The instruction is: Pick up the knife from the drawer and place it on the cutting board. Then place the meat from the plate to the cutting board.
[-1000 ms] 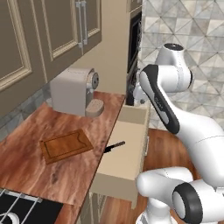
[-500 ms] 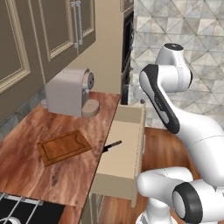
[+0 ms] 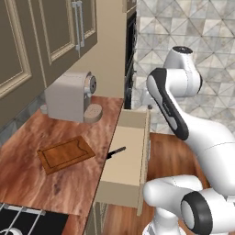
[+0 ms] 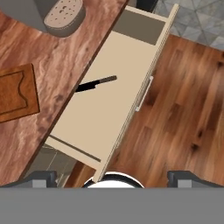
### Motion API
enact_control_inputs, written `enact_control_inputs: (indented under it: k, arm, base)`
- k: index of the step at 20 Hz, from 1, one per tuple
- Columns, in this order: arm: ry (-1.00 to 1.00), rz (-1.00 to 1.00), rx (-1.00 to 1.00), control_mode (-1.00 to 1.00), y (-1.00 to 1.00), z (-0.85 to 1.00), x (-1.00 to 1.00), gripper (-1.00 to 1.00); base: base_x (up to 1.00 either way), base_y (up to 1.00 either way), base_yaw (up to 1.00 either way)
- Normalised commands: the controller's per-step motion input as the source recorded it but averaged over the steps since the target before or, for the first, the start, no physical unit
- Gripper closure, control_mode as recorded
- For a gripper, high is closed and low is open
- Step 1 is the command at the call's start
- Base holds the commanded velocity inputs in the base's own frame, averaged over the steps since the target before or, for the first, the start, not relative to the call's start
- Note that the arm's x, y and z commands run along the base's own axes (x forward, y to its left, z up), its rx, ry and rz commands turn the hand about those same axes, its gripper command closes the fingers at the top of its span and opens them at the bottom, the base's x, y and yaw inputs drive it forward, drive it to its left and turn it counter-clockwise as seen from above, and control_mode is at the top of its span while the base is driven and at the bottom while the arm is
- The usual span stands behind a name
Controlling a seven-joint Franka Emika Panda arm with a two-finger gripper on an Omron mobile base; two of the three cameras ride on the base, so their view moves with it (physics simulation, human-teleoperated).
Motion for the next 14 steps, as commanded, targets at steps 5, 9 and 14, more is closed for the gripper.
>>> enact_control_inputs:
  k: [5, 9, 14]
  arm:
    - [-0.01, 0.14, 0.0, -1.0, 0.0, -0.39, 0.0, -1.0]
    - [0.0, 0.25, 0.0, -1.0, 0.0, -0.44, 0.07, -1.0]
    - [0.01, 0.27, -0.02, -1.0, 0.03, -0.37, 0.26, -1.0]
  base:
    - [0.0, 0.0, 0.0]
    - [0.0, 0.0, 0.0]
    - [0.0, 0.0, 0.0]
